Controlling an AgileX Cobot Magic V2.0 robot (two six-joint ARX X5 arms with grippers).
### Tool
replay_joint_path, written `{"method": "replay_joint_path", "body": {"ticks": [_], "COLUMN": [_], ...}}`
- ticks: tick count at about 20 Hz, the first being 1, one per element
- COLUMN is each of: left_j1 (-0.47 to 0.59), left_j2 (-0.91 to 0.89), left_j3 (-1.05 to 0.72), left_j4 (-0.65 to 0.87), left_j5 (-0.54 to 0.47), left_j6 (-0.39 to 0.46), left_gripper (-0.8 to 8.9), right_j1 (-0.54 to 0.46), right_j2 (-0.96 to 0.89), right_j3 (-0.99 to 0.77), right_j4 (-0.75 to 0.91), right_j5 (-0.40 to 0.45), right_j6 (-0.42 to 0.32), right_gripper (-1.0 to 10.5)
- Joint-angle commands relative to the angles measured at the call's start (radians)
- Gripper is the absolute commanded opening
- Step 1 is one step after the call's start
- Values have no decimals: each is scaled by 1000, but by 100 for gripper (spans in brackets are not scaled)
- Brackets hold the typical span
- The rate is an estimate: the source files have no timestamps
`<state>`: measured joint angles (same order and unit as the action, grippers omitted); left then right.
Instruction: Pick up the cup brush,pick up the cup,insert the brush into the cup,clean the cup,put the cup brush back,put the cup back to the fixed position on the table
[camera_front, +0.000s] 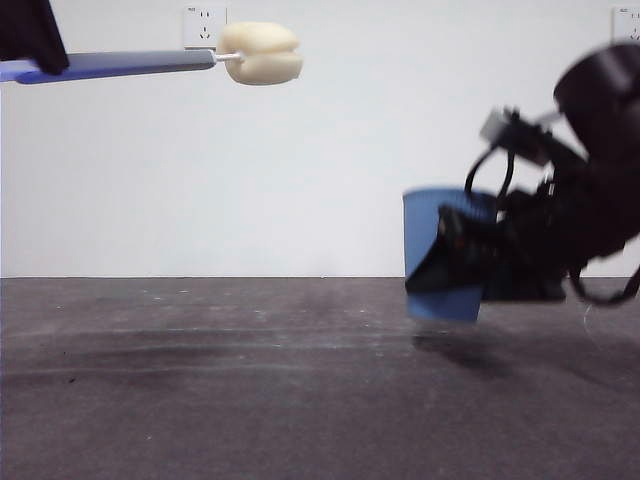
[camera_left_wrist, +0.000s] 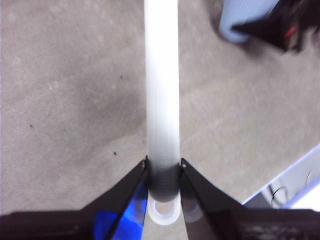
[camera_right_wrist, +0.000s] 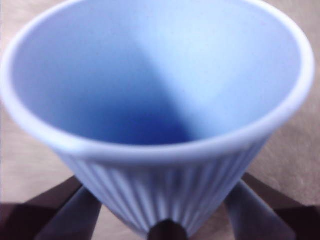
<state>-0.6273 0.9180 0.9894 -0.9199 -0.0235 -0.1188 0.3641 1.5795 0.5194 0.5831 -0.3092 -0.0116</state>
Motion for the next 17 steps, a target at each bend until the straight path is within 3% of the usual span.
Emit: {"method": "replay_joint_path", "body": {"ticks": [1,5,9,14,17], "left_j1": [2,2,2,0,-13], "left_j2": [-1,2,3,27,105], "left_j3": [0,0,0,0,0], "left_j4": [0,-39,-121,-156,-184], "left_j5": [-1,5,5,5,31], "left_j6": [89,164,278,400,438], "left_gripper": [-8,-8,-9,-8,-8], "right_j1": [18,46,79,131,167], "right_j2": [-145,-317,-338,-338,-338], "right_j3": [31,175,302,345,345], "right_j4": [-213,-696,-978,-1180,-1205], "right_j5": [32,157,291,484,634], "right_j6": [-67,-224,-320,-529,-644], "right_gripper": [-17,-17,-17,-17,-17]}}
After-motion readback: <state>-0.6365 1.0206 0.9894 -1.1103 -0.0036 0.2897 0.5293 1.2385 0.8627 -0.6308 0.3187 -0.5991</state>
